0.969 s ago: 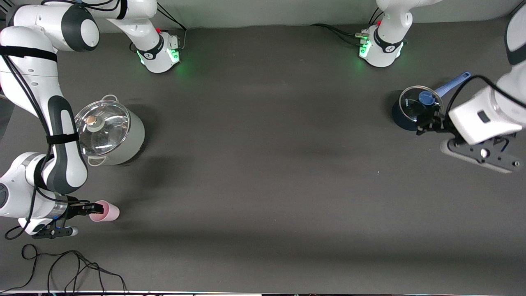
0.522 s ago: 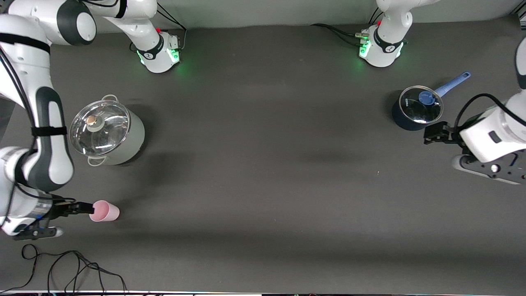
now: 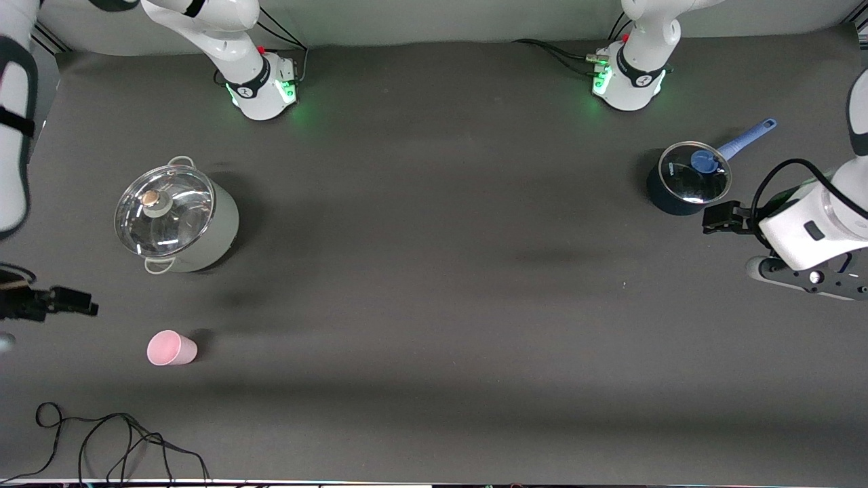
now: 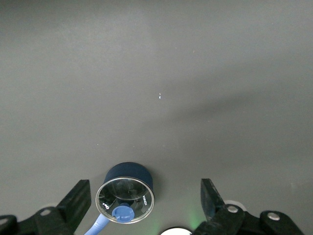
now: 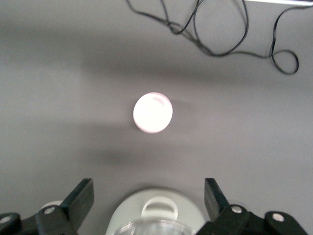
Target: Transfer pink cup from left to right arm
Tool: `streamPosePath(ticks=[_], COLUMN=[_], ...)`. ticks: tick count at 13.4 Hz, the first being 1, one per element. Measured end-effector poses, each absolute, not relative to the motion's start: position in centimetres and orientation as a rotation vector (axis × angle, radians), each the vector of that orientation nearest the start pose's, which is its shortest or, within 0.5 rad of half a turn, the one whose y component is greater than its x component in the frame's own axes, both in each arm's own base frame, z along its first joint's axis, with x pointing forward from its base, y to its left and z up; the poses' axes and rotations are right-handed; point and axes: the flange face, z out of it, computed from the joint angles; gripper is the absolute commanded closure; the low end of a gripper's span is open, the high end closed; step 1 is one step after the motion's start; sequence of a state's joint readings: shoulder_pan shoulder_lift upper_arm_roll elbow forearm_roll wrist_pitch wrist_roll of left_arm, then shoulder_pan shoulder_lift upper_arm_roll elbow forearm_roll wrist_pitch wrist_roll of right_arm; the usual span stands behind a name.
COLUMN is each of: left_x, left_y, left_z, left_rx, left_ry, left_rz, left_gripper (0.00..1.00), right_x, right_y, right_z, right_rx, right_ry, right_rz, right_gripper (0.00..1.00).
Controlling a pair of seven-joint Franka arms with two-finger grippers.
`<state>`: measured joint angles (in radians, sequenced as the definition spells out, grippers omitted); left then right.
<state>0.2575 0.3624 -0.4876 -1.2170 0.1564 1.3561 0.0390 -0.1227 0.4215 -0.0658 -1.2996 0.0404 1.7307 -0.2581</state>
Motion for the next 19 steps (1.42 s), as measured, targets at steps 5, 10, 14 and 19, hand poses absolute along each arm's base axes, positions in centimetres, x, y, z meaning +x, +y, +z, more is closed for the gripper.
streamPosePath(ticks=[5,10,14,19], left_x=[60.2,58.0,56.9,56.9], left_y=[-7.6,-7.7,-3.8,-4.9], left_z=[56.9,57.0,56.9,58.3], left_rx=[-3.054,-3.067,-3.094,-3.124], left_ry=[0.265,0.152,0.17,0.196], left_rz=[0.183,0.122,0.112,0.054], left_gripper=[0.0,0.0,0.0,0.0], right_x=[63.2,58.5,57.7,57.7], right_y=[-7.6,-6.3,-5.9,-3.8], right_z=[54.7,55.3,56.7,59.1], right_rx=[-3.117,-3.106,-3.106,-3.108], right_ry=[-0.059,-0.062,0.004,0.018], right_rz=[-0.021,-0.004,-0.039,-0.095], right_gripper=[0.0,0.0,0.0,0.0])
